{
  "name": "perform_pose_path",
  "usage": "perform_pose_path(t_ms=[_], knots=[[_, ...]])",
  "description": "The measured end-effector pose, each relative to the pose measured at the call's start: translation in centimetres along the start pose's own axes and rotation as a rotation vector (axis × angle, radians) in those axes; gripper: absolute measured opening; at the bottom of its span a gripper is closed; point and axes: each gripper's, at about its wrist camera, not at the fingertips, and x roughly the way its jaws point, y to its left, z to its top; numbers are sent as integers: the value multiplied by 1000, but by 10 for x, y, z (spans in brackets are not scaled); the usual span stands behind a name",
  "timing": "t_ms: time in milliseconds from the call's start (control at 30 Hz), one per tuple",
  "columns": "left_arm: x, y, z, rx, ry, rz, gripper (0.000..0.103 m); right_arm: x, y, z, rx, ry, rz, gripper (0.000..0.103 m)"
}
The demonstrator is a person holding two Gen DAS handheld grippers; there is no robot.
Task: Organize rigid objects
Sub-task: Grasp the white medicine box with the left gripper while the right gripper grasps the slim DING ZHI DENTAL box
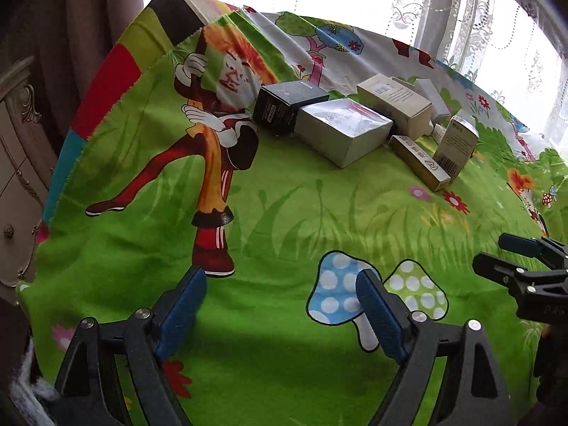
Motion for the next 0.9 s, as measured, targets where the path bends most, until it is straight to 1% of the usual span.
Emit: perform_pose_path(t_ms=[100, 167, 200, 300, 333, 367, 400, 433, 533, 567, 633, 667, 733, 767, 800, 833, 900], knots=[[0, -1, -1, 5, 2, -16, 92, 32, 9, 38, -38, -15, -37, 87], [1, -2, 0, 6, 6, -36, 96, 49, 18, 59, -82, -17, -40, 87], [2, -2, 0, 8, 9, -43, 98, 56, 22, 68, -101, -22, -28, 87], [4, -2, 2, 12, 13, -51, 100, 70, 25, 86, -113, -22, -15, 87], [5, -2, 2, 14, 14, -51, 100, 72, 24, 89, -115, -23, -12, 86], [5, -3, 2, 14, 14, -51, 100, 71, 24, 88, -122, -33, -7, 81], [5, -3, 2, 14, 14, -51, 100, 66, 24, 85, -136, -50, 1, 52], [5, -3, 2, 15, 14, -49, 100, 60, 25, 80, -153, -45, 11, 34], [7, -5, 2, 26, 19, -38, 100, 34, 23, 46, -205, -44, 12, 34], [8, -6, 2, 32, 22, -32, 101, 23, 20, 30, -231, -48, -3, 34], [9, -8, 2, 48, 32, -19, 102, 0, 6, 0, -256, -60, -74, 34], [10, -10, 2, 57, 37, -8, 102, -11, -7, -12, -240, -63, -106, 34], [12, -16, 4, 63, 62, 21, 102, -27, -42, -30, -157, -58, -138, 34], [13, -21, 7, 60, 74, 4, 102, -33, -59, -38, -120, -54, -165, 34], [15, -27, 12, 49, 84, -43, 102, -40, -74, -43, -90, -55, -188, 34], [16, -35, 19, 36, 94, -92, 102, -45, -87, -48, -57, -61, -185, 34], [18, -58, 39, 25, 91, -145, 102, -53, -108, -53, 15, -75, -161, 34]])
